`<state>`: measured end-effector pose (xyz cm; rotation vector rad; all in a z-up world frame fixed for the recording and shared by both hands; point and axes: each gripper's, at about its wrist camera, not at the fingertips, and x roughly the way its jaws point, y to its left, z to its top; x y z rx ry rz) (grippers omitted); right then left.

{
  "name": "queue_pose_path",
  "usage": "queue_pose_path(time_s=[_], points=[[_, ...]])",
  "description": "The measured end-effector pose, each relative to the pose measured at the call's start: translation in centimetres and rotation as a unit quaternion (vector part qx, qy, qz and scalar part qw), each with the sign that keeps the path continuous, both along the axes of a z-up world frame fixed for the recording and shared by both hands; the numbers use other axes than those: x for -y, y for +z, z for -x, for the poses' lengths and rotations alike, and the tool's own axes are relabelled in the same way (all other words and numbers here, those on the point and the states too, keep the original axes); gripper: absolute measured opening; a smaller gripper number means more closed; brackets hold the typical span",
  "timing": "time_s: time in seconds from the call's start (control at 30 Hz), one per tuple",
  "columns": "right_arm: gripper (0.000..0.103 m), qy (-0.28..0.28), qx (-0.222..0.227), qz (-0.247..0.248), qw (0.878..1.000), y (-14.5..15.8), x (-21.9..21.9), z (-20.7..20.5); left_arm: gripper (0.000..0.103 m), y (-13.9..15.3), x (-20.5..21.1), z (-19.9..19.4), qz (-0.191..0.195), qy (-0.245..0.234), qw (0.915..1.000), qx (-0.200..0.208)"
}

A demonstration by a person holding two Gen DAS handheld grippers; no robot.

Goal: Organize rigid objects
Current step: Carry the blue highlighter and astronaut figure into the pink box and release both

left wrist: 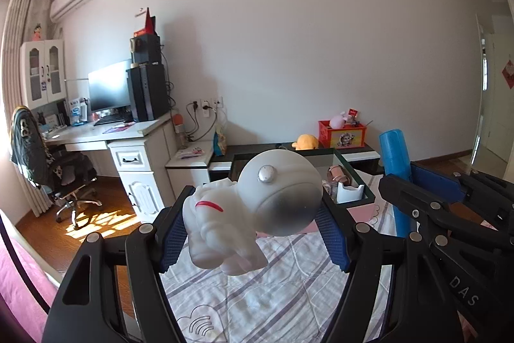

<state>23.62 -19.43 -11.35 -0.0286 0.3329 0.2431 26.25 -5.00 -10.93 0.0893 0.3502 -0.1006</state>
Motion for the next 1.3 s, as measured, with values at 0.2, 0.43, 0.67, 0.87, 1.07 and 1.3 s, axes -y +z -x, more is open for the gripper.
queue_pose_path(time_s=[0.2, 0.43, 0.67, 0.87, 1.07, 1.3], points=[[0.028, -0.003, -0.025, 0.015, 1.0, -1.3, 0.9, -6.8, 0.073, -1.6, 1.2, -7.8, -0.018, -0.008, 0.9993, -0.031], [0.028, 0.0, -0.071, 0.022, 0.997, -3.9, 1.5, -15.4, 0.073, -4.6, 2.2, -17.3, -0.027, -0.016, 0.9953, -0.091], [0.028, -0.007, -0.106, 0.034, 0.994, -6.6, 2.1, -20.6, 0.073, -7.7, 2.9, -22.4, -0.036, -0.017, 0.9905, -0.132], [0.028, -0.012, -0.126, 0.034, 0.991, -8.3, 2.4, -22.5, 0.073, -9.2, 3.4, -24.0, -0.049, -0.017, 0.99, -0.131], [0.028, -0.019, -0.13, 0.032, 0.991, -9.1, 2.5, -23.2, 0.075, -10.2, 3.5, -24.1, -0.051, -0.016, 0.9923, -0.112], [0.083, -0.06, -0.136, -0.001, 0.989, -8.9, 4.2, -23.2, 0.102, -10.0, 1.3, -24.6, -0.001, 0.013, 0.9915, -0.13]])
